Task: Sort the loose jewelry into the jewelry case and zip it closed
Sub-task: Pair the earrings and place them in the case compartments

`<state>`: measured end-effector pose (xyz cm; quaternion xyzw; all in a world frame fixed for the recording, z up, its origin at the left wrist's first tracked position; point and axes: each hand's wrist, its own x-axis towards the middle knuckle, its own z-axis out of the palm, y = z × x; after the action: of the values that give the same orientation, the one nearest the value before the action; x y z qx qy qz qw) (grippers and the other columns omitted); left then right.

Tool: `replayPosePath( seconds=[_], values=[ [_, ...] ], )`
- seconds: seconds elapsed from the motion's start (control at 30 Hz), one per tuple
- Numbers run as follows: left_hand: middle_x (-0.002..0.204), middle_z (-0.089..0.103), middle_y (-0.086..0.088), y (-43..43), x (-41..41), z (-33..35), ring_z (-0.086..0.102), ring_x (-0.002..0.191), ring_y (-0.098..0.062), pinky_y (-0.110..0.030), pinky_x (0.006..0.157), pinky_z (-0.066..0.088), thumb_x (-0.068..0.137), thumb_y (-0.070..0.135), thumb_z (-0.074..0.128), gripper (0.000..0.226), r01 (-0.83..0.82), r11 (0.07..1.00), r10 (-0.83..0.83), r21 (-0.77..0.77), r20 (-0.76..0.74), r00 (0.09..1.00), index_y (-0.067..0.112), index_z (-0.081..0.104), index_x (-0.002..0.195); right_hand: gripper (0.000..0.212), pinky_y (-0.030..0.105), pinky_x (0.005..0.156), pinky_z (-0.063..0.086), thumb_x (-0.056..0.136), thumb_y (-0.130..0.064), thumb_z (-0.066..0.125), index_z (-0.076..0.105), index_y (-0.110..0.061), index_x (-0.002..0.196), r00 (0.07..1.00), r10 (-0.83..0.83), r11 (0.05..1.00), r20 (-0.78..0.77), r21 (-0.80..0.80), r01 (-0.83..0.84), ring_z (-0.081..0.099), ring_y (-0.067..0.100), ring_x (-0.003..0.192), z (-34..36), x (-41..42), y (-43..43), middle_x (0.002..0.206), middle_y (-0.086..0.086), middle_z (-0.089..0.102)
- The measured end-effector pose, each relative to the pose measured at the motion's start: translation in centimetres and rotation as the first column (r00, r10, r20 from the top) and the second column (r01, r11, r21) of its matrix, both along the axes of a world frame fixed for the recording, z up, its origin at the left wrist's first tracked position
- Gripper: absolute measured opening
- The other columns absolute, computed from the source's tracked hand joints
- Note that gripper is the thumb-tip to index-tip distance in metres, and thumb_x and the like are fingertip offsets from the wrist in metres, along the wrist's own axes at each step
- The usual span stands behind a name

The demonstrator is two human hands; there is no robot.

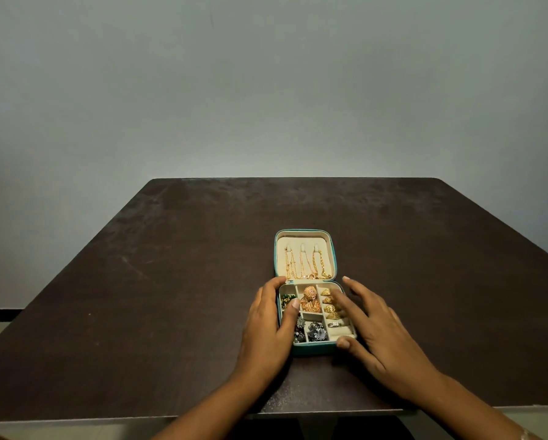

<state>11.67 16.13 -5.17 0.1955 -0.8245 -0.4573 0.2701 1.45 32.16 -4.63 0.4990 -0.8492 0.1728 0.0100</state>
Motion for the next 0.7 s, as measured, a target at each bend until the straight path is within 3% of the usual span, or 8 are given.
replayPosePath(
  seconds=[0.17, 0.3, 0.4, 0.5, 0.57, 0.63, 0.7],
  values=[
    [0.120, 0.051, 0.017, 0.1, 0.0, -0.3, 0.051, 0.113, -0.004, -0.037, 0.094, 0.048, 0.090, 0.039, 0.048, 0.034, -0.009, 0.999, 0.010, 0.044, -0.030, 1.000, 0.031, 0.045, 0.123, 0.085, 0.019, 0.101, 0.012, 0.057, -0.087, -0.016, -0.005, -0.052, 0.133, 0.999, -0.020, 1.000, 0.026, -0.007, 0.020, -0.005, -0.010, 0.127, 0.2, 0.2, -0.9, 0.141, -0.026, -0.012],
    [0.119, 0.048, 0.018, -0.1, -0.6, 0.0, 0.055, 0.109, -0.005, -0.038, 0.090, 0.051, 0.081, 0.057, 0.053, 0.041, -0.052, 0.980, 0.074, 0.192, -0.111, 0.991, 0.038, 0.044, 0.116, 0.080, 0.028, 0.110, 0.023, 0.062, -0.091, 0.005, 0.003, -0.056, 0.134, 0.949, -0.007, 0.975, 0.316, -0.208, 0.077, 0.011, -0.008, 0.135, 0.4, -0.4, -0.9, 0.149, -0.025, 0.007],
    [0.125, 0.052, 0.004, -0.3, -1.4, 0.9, 0.057, 0.104, -0.006, -0.028, 0.087, 0.049, 0.087, 0.044, 0.046, 0.047, -0.042, 0.934, 0.091, 0.355, -0.124, 0.988, 0.028, 0.038, 0.131, 0.074, 0.027, 0.110, 0.028, 0.060, -0.092, 0.022, 0.020, -0.062, 0.127, 0.820, 0.065, 0.916, 0.569, -0.361, 0.178, 0.026, -0.014, 0.129, 0.6, -1.0, -0.8, 0.142, -0.031, 0.026],
    [0.105, 0.059, 0.011, -0.7, -2.4, 1.4, 0.058, 0.097, -0.003, -0.030, 0.089, 0.047, 0.086, 0.053, 0.040, 0.059, -0.016, 0.870, 0.108, 0.493, -0.158, 0.981, 0.020, 0.038, 0.135, 0.082, 0.028, 0.109, 0.031, 0.051, -0.093, 0.039, 0.034, -0.057, 0.124, 0.605, 0.167, 0.834, 0.779, -0.439, 0.335, 0.032, 0.000, 0.131, 0.8, -1.5, -1.2, 0.141, -0.021, 0.034],
    [0.100, 0.061, 0.012, -1.1, -2.9, 1.6, 0.059, 0.098, -0.005, -0.033, 0.091, 0.046, 0.076, 0.069, 0.036, 0.065, 0.024, 0.833, 0.087, 0.552, -0.174, 0.981, 0.023, 0.048, 0.120, 0.091, 0.017, 0.101, 0.035, 0.050, -0.090, 0.046, 0.036, -0.044, 0.128, 0.457, 0.261, 0.780, 0.850, -0.465, 0.420, 0.033, 0.004, 0.130, 1.2, -1.8, -1.8, 0.139, -0.014, 0.036],
    [0.086, 0.061, 0.019, -1.1, -3.3, 2.1, 0.059, 0.083, 0.005, -0.020, 0.075, 0.046, 0.078, 0.063, 0.032, 0.042, 0.058, 0.792, 0.081, 0.608, -0.199, 0.977, 0.031, 0.052, 0.095, 0.084, 0.020, 0.105, 0.031, 0.067, -0.076, 0.039, 0.032, -0.031, 0.137, 0.353, 0.316, 0.750, 0.881, -0.460, 0.475, 0.031, 0.009, 0.134, 1.9, -2.2, -2.1, 0.147, -0.005, 0.032],
    [0.067, 0.066, 0.020, -0.9, -3.7, 2.4, 0.062, 0.066, 0.010, -0.009, 0.058, 0.046, 0.089, 0.051, 0.028, 0.028, 0.098, 0.761, 0.057, 0.641, -0.217, 0.975, 0.033, 0.049, 0.085, 0.078, 0.027, 0.110, 0.026, 0.074, -0.062, 0.032, 0.029, -0.022, 0.141, 0.285, 0.344, 0.744, 0.895, -0.445, 0.498, 0.030, 0.013, 0.136, 2.2, -2.4, -2.4, 0.150, 0.002, 0.030]
  ],
)
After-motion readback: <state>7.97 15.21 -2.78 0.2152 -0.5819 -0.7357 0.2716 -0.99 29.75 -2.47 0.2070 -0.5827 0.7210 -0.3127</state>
